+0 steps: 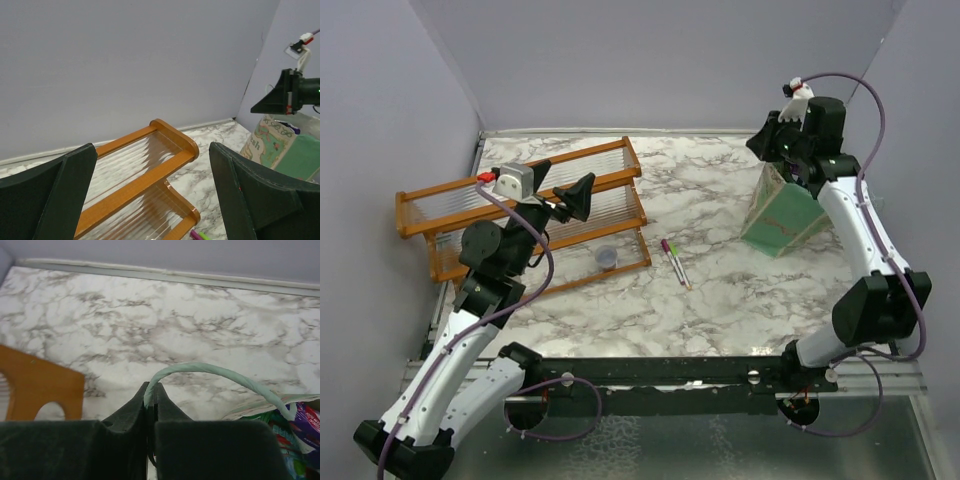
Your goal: Take the snacks out of the paper bag
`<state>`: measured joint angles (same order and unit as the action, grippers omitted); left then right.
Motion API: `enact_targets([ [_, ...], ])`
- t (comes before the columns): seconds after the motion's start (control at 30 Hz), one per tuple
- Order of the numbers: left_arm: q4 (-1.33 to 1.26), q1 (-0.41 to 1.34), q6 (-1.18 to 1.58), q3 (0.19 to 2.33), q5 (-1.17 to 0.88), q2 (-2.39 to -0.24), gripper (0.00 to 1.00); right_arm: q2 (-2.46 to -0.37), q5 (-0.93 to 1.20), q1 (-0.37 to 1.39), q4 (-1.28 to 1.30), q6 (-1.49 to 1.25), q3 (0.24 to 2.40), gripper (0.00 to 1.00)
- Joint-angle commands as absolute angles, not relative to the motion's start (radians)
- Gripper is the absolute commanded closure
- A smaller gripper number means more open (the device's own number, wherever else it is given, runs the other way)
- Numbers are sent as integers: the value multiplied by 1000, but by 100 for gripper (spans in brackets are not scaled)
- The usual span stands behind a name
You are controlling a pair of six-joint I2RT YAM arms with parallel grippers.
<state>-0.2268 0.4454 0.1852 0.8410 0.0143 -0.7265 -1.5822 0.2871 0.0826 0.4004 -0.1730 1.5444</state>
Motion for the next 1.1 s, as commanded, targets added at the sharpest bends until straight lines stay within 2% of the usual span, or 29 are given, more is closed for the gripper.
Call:
enact_targets([
  [0.0,-230,448,189,854,45,-740,2,-1409,603,92,397,-195,1422,98],
  [0.3,-192,448,198,878,65,-778,3,-1173,734,142,489,-181,1192,98],
  [0.5,-155,448,234,892,58,-813,4,-1044,827,177,450,-256,1093,98],
  [0.77,-26,448,497,910,-94,-791,4,-999,920,214,340,-366,1031,97],
  [1.07,2,449,694,921,-278,-853,5,-1041,860,385,250,-377,1065,94],
])
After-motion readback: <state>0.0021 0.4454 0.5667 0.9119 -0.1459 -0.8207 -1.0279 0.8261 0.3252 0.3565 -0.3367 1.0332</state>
